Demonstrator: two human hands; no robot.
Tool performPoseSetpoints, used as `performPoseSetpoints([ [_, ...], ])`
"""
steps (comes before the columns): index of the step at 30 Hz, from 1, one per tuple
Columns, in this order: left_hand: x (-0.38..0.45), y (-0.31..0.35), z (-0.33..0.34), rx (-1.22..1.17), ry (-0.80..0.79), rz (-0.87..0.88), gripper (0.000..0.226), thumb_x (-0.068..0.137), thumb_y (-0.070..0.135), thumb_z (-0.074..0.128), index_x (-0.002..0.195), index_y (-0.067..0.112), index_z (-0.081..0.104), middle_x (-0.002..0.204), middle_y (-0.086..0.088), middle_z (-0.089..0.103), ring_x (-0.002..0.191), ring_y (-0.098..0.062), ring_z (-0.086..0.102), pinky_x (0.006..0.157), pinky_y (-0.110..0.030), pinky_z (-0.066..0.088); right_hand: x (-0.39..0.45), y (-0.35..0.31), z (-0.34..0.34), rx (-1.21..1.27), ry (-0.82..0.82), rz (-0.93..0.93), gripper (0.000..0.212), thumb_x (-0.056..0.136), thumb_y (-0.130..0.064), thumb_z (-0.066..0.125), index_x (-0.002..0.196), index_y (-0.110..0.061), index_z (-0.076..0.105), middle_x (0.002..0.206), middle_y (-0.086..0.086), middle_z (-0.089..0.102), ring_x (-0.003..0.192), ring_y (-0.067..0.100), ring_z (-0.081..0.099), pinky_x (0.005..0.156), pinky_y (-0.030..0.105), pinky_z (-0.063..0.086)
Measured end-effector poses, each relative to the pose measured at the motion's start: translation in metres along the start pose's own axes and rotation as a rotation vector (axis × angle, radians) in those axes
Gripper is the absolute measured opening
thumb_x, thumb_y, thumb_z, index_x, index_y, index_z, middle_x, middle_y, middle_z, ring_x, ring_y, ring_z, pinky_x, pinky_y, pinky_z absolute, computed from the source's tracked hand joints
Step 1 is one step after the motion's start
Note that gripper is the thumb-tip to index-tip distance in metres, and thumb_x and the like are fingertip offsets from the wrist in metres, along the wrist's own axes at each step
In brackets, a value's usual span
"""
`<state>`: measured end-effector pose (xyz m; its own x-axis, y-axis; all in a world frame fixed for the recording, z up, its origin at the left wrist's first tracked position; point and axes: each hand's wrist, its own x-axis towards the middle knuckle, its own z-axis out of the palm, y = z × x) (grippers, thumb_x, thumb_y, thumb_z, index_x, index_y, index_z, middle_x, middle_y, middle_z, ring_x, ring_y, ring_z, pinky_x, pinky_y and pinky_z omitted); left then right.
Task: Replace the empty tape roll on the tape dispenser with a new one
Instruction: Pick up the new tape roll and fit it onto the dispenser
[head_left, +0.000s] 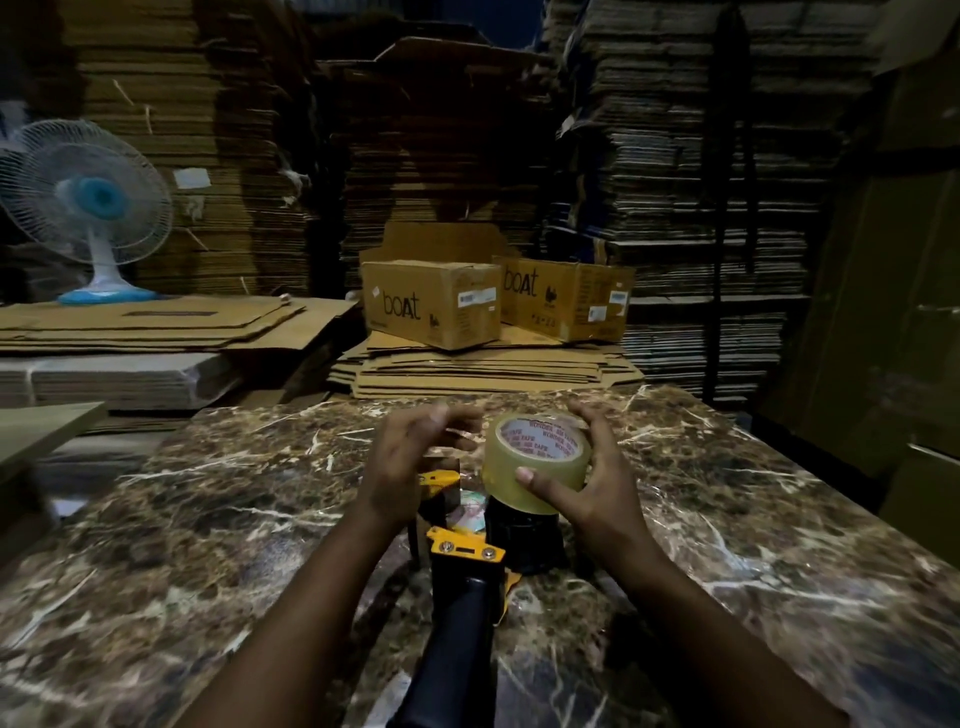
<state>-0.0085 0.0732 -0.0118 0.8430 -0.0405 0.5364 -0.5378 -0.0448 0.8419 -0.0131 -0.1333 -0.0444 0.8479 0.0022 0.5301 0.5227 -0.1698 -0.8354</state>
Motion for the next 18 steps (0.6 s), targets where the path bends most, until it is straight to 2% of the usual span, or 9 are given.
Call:
performPoseSetpoints([
  [2,0.004,-0.006,-0.003,0.048,0.099,-0.115,0.047,0.084,0.052,0.049,0.091,0.016,0.078,0.088,-0.01,0.077,0.081,-0.024,0.071,0.076,-0.041,0.051,-0.002,0.0,0.003,-0.018,-0.01,0.0,0.103,0.05,-0.058,0.081,0.141,-0.027,0.043,0.115,-0.017,0.062,0.101,-0.013,0.063,0.074,0.011,0.054],
  [4,0.007,-0.014,-0.005,0.175,0.093,-0.178,0.045,0.08,0.052,0.056,0.089,0.014,0.077,0.086,-0.006,0.078,0.086,-0.021,0.072,0.086,-0.043,0.053,-0.004,0.002,0.005,-0.05,-0.026,0.002,0.102,0.051,-0.06,0.082,0.14,-0.03,0.043,0.122,-0.008,0.063,0.108,-0.001,0.065,0.081,0.017,0.056],
  [7,0.003,-0.014,0.0,0.243,-0.004,-0.299,0.051,0.076,0.057,0.057,0.095,0.015,0.078,0.091,-0.003,0.078,0.096,-0.02,0.07,0.08,-0.035,0.05,-0.007,0.008,0.004,-0.114,-0.053,0.0,0.099,0.051,-0.069,0.084,0.136,-0.038,0.044,0.127,-0.003,0.062,0.117,0.016,0.063,0.095,0.041,0.057],
  [10,0.0,-0.011,0.007,0.277,-0.028,-0.342,0.033,0.081,0.055,0.064,0.082,0.024,0.076,0.09,0.003,0.074,0.09,-0.018,0.068,0.079,-0.035,0.054,-0.01,0.012,0.001,-0.093,-0.073,0.017,0.093,0.053,-0.062,0.087,0.135,-0.039,0.047,0.126,-0.004,0.064,0.116,0.016,0.064,0.095,0.045,0.057],
  [11,0.0,-0.011,0.008,0.284,-0.037,-0.36,0.027,0.084,0.051,0.066,0.078,0.025,0.074,0.09,0.002,0.073,0.085,-0.018,0.067,0.075,-0.032,0.053,-0.011,0.013,0.001,-0.082,-0.08,0.023,0.092,0.054,-0.059,0.087,0.134,-0.037,0.048,0.126,-0.004,0.064,0.115,0.015,0.065,0.095,0.044,0.058],
  [12,0.0,-0.011,0.008,0.278,-0.06,-0.381,0.027,0.085,0.048,0.068,0.078,0.023,0.075,0.092,-0.008,0.073,0.081,-0.021,0.067,0.07,-0.03,0.053,-0.011,0.014,0.0,-0.073,-0.088,0.032,0.092,0.054,-0.058,0.088,0.134,-0.035,0.05,0.127,-0.003,0.065,0.115,0.015,0.065,0.095,0.044,0.058],
  [14,0.0,-0.015,0.007,0.24,-0.104,-0.434,0.043,0.075,0.054,0.073,0.085,0.013,0.078,0.103,-0.031,0.07,0.08,-0.035,0.068,0.065,-0.036,0.053,-0.013,0.013,-0.001,-0.047,-0.113,0.055,0.092,0.054,-0.057,0.087,0.134,-0.03,0.053,0.127,-0.003,0.064,0.115,0.014,0.065,0.094,0.044,0.059],
  [15,0.001,-0.017,0.006,0.217,-0.113,-0.451,0.052,0.068,0.058,0.075,0.087,0.01,0.079,0.105,-0.036,0.067,0.08,-0.04,0.068,0.066,-0.04,0.052,-0.013,0.013,-0.002,-0.031,-0.132,0.064,0.091,0.054,-0.055,0.087,0.134,-0.029,0.053,0.127,-0.005,0.063,0.115,0.013,0.065,0.094,0.045,0.059],
  [18,0.003,-0.019,0.003,0.187,-0.113,-0.492,0.058,0.059,0.058,0.077,0.084,0.006,0.078,0.105,-0.041,0.064,0.075,-0.036,0.064,0.067,-0.045,0.049,-0.013,0.016,-0.011,0.018,-0.215,0.109,0.095,0.054,-0.047,0.088,0.139,-0.034,0.049,0.137,-0.004,0.057,0.122,0.016,0.06,0.096,0.046,0.058],
])
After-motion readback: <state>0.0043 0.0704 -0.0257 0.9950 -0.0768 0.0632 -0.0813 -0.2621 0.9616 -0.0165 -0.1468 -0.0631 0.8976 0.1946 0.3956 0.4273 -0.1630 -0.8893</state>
